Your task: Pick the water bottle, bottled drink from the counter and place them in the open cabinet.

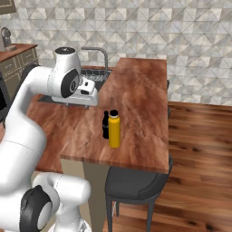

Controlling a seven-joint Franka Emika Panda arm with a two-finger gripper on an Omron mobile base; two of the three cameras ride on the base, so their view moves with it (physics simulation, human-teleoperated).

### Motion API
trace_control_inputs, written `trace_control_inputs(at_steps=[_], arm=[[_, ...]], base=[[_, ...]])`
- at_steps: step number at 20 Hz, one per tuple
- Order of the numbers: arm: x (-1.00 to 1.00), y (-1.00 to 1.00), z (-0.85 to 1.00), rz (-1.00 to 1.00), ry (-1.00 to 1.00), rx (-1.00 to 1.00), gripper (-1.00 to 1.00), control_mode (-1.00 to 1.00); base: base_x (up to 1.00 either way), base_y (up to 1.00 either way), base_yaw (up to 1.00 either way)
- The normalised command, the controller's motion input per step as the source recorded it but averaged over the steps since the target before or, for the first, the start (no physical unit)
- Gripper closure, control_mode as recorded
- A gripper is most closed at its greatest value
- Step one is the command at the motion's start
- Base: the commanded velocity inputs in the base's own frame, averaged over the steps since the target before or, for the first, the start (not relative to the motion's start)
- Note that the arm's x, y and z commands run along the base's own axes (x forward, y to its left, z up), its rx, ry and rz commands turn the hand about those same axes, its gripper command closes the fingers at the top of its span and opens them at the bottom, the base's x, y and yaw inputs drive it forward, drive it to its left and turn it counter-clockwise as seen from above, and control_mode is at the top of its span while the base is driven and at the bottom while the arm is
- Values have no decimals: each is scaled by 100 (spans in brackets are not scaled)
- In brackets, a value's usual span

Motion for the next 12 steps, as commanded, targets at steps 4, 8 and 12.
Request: trace_control_inputs(at_steps=[4, 8, 12], arm=[[-27, -4, 0, 0, -13, 0, -100, -100], [-25, -4, -2, 4, -12, 0, -100, -100], [-29, -12, -4, 7, -15, 0, -100, -100]], base=[[0, 0, 0], [0, 0, 0], [0, 0, 0]])
